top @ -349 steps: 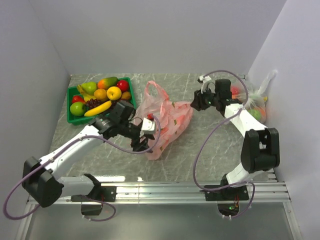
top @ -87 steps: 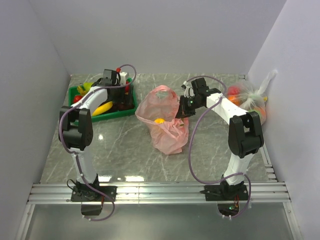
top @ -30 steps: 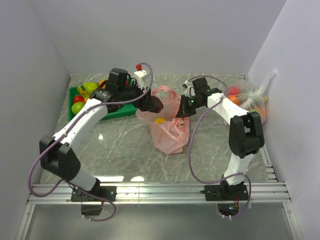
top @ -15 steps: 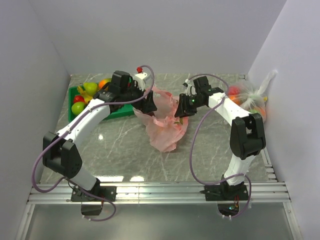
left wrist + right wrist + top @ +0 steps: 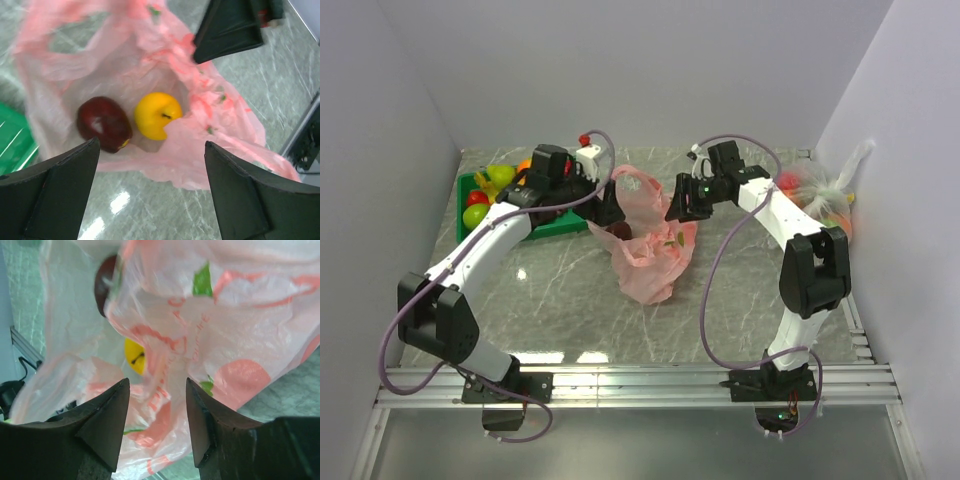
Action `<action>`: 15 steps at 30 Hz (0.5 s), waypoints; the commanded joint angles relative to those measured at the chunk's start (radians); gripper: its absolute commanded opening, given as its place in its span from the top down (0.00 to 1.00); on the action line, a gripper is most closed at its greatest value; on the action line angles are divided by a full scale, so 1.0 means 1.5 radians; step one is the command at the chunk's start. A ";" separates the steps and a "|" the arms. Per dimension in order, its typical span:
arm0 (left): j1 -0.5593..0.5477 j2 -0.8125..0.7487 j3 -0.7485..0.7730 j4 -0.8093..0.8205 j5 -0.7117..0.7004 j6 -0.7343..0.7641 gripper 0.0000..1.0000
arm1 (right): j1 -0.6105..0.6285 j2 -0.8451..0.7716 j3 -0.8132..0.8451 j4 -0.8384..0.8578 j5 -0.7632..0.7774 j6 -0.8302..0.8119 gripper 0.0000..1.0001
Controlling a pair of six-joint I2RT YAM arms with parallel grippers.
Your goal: Place the fake fruits into the plastic bag and tie a complex knot
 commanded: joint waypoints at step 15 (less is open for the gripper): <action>0.092 0.111 -0.029 0.007 -0.073 -0.026 0.08 | 0.037 0.078 0.128 -0.050 0.057 -0.007 0.50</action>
